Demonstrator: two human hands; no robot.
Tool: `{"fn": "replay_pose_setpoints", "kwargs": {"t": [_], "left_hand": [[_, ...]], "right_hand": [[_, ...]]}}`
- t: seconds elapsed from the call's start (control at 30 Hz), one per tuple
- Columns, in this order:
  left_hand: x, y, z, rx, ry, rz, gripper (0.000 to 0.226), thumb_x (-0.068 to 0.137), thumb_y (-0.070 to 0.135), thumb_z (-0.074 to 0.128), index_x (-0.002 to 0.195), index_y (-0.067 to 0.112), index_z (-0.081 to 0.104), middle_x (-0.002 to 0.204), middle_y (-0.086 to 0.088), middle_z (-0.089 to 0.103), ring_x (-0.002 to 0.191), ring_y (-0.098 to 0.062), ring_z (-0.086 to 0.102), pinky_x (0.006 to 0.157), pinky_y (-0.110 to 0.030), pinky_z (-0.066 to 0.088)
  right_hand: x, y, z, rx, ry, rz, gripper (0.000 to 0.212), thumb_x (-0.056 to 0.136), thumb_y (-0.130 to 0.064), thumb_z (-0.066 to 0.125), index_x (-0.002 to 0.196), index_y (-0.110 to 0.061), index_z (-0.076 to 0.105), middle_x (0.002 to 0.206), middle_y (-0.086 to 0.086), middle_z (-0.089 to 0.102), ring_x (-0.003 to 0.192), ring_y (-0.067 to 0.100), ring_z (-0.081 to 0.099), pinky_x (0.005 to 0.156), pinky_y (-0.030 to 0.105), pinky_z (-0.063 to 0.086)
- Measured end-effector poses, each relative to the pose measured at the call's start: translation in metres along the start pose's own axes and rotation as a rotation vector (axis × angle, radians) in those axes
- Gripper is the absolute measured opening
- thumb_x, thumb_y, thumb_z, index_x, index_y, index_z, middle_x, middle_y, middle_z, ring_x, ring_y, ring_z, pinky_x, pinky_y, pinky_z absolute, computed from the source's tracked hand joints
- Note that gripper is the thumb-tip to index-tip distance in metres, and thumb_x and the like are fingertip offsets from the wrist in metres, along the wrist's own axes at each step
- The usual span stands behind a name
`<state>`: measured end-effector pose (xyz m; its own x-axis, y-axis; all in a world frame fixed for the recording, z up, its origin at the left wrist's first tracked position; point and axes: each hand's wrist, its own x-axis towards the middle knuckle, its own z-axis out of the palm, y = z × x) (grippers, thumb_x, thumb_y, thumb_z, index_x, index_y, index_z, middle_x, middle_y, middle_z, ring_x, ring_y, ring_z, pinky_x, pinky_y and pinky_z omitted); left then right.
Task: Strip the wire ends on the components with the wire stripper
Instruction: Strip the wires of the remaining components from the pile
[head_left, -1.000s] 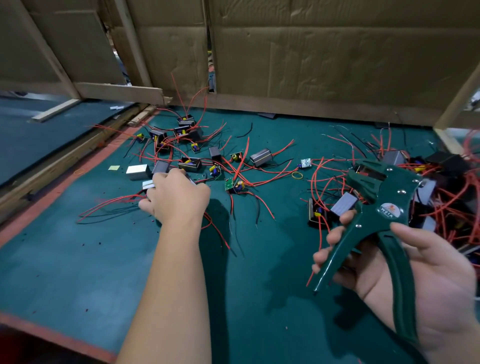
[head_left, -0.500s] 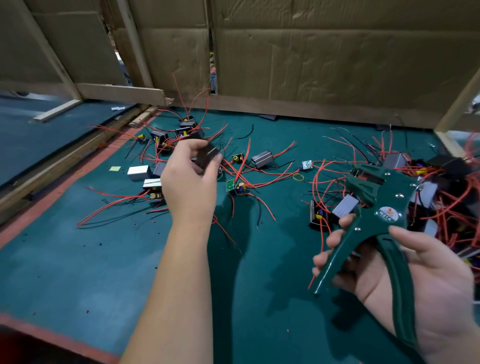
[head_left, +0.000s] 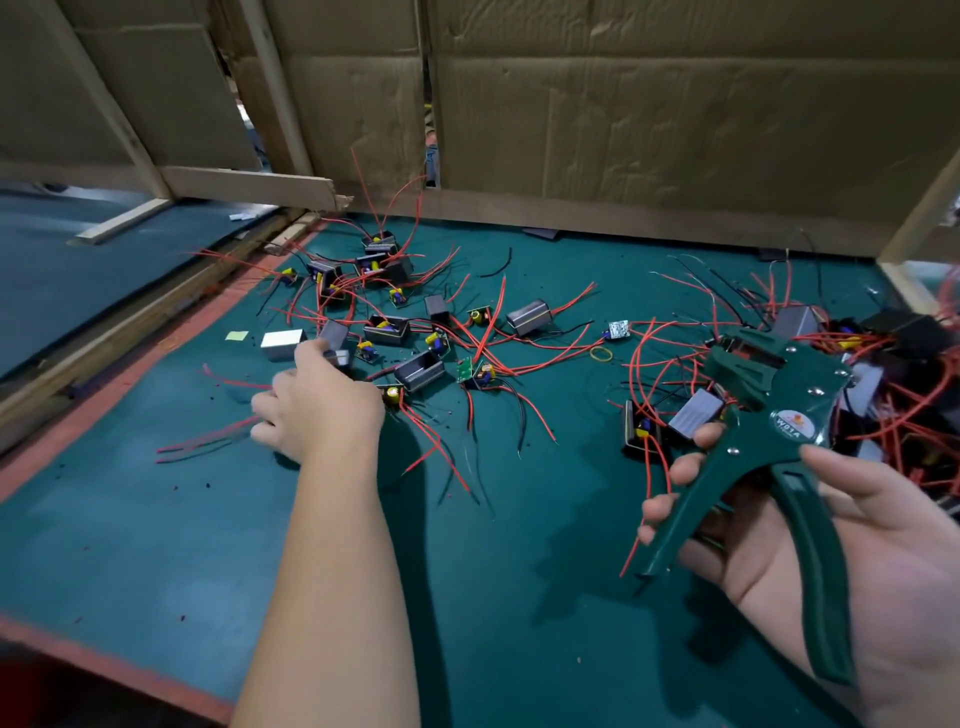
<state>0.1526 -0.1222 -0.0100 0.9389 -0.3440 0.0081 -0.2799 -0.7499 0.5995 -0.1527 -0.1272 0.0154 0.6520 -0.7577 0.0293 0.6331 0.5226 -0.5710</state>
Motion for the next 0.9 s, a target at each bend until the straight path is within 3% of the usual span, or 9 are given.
{"fn": "replay_pose_setpoints", "kwargs": {"t": [0.1,0.27,0.4,0.5,0.6,0.67,0.73,0.83,0.9], "left_hand": [[0.003,-0.001,0.001,-0.083,0.049,0.043,0.041,0.087,0.019,0.055,0.124,0.036,0.049,0.119,0.001,0.063,0.116,-0.028,0.046,0.092,-0.042,0.024],[0.011,-0.005,0.006,-0.059,0.001,0.063,0.026,0.091,0.028,0.058,0.116,0.034,0.062,0.117,0.0,0.066,0.118,-0.029,0.048,0.097,-0.04,0.03],[0.013,-0.006,0.007,-0.273,-0.01,0.119,0.024,0.09,0.02,0.061,0.112,0.023,0.067,0.106,-0.002,0.071,0.112,-0.027,0.055,0.09,-0.035,0.045],[0.01,-0.002,0.007,-0.225,0.018,0.163,0.024,0.092,0.03,0.059,0.116,0.031,0.063,0.104,0.006,0.07,0.113,-0.026,0.051,0.093,-0.039,0.034],[0.007,0.001,0.008,0.066,-0.09,0.186,0.034,0.093,0.044,0.054,0.126,0.05,0.049,0.123,0.004,0.06,0.122,-0.03,0.036,0.102,-0.048,0.021],[0.002,0.003,0.009,0.176,-0.116,0.205,0.032,0.088,0.051,0.057,0.12,0.05,0.052,0.134,-0.002,0.048,0.126,-0.035,0.03,0.108,-0.056,0.014],[-0.002,0.005,0.006,0.168,-0.02,0.22,0.028,0.082,0.056,0.063,0.106,0.042,0.061,0.133,-0.001,0.047,0.126,-0.036,0.03,0.107,-0.06,0.009],[-0.008,0.01,-0.002,-0.053,0.274,0.197,0.032,0.076,0.062,0.063,0.09,0.034,0.069,0.131,0.005,0.047,0.12,-0.036,0.033,0.101,-0.052,0.018],[-0.011,0.014,-0.008,-0.223,0.421,0.181,0.033,0.078,0.065,0.057,0.088,0.037,0.071,0.13,0.007,0.048,0.119,-0.036,0.035,0.096,-0.046,0.02]], "right_hand": [[0.002,0.0,0.005,0.168,-0.05,0.077,0.042,0.088,-0.019,0.053,0.117,0.012,0.052,0.104,0.038,0.056,0.1,0.057,0.054,0.09,0.063,0.042],[0.0,-0.001,-0.001,0.103,-0.056,0.088,0.044,0.084,-0.02,0.058,0.115,0.01,0.054,0.101,0.036,0.058,0.095,0.055,0.057,0.088,0.063,0.044],[0.0,-0.002,-0.001,0.183,-0.019,0.132,0.042,0.091,-0.018,0.048,0.12,0.012,0.049,0.108,0.038,0.055,0.104,0.056,0.053,0.095,0.063,0.036],[-0.003,-0.002,0.0,0.161,-0.072,0.111,0.043,0.088,-0.02,0.052,0.118,0.011,0.052,0.105,0.038,0.057,0.1,0.056,0.055,0.093,0.063,0.039],[-0.002,0.0,0.002,0.089,-0.033,0.083,0.048,0.072,-0.022,0.071,0.108,0.007,0.06,0.094,0.035,0.06,0.088,0.055,0.06,0.084,0.064,0.046],[0.0,0.002,0.005,0.11,-0.021,0.073,0.049,0.067,-0.024,0.075,0.103,0.007,0.063,0.091,0.036,0.06,0.084,0.056,0.061,0.08,0.067,0.046],[-0.002,-0.001,0.006,-0.032,0.102,0.061,0.055,0.053,-0.029,0.081,0.097,0.001,0.066,0.086,0.029,0.061,0.078,0.05,0.064,0.074,0.06,0.051],[-0.002,-0.001,0.007,0.059,-0.055,0.076,0.045,0.076,-0.024,0.065,0.11,0.005,0.059,0.096,0.031,0.06,0.09,0.051,0.061,0.083,0.059,0.047],[-0.004,-0.002,0.003,0.079,-0.038,0.101,0.043,0.081,-0.023,0.06,0.112,0.007,0.057,0.098,0.032,0.06,0.093,0.052,0.06,0.084,0.059,0.047]]}}
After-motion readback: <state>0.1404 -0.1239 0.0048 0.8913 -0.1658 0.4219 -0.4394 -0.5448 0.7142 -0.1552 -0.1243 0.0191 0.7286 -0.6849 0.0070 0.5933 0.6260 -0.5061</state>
